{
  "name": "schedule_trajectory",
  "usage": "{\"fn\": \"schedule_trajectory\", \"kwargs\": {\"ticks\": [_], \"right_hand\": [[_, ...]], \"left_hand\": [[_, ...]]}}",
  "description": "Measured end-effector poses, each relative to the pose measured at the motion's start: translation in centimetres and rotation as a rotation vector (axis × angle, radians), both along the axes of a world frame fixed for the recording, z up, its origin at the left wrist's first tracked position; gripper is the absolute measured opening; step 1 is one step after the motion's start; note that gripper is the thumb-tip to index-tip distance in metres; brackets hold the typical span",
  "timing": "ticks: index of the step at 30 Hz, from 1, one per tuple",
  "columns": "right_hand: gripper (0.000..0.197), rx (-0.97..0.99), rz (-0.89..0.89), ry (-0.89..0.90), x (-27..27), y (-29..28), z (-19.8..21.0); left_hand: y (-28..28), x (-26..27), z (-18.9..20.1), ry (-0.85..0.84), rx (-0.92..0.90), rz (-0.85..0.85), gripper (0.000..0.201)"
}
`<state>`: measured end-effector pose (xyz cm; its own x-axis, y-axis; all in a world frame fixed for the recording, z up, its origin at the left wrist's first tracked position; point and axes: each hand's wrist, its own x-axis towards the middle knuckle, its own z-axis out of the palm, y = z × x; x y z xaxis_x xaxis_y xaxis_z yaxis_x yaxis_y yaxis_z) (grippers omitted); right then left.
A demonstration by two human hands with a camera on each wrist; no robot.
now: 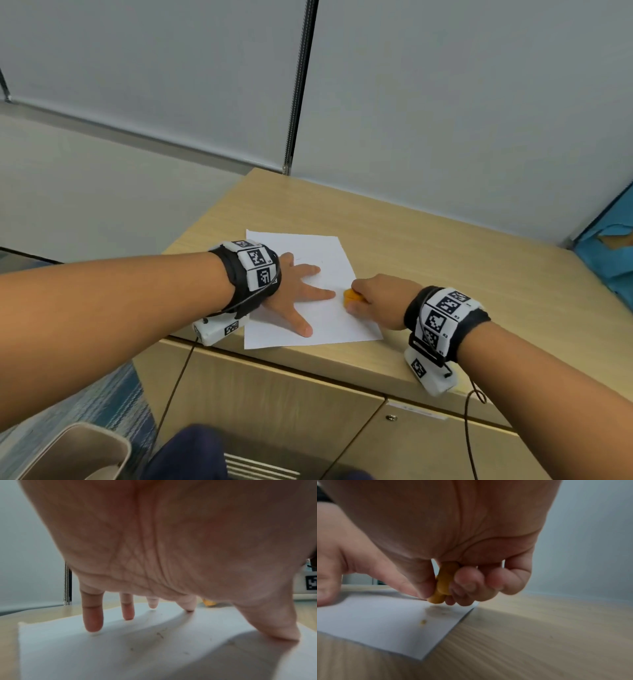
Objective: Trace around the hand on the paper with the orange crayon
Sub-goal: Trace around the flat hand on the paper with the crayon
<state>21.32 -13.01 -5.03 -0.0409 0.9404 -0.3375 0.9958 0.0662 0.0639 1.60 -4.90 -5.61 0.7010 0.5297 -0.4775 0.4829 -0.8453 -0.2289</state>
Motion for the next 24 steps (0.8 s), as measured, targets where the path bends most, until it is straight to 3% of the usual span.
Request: {"fn": "schedule_trajectory", "kwargs": {"ticks": [6, 14, 19, 24], "right_hand": [[0.032, 0.016, 0.02, -0.063, -0.6, -0.8, -0.5], [0.037, 0.047, 0.192, -0.01, -3.7, -4.2, -0.6], [0.032, 0.06, 0.063, -0.105, -1.4, -1.9, 0.2], [0.038, 0.106, 0.251, -0.074, -3.7, -4.0, -0.8]], "left_hand": [[0.2, 1.6, -0.2, -0.041, -0.098, -0.143, 0.099], [0.0, 2.2, -0.1, 0.003, -0.167, -0.132, 0.102], [0.0, 2.7, -0.3, 0.042, -0.135, -0.111, 0.105], [0.5, 2.6, -0.6, 0.039, -0.132, -0.1, 0.108]]}}
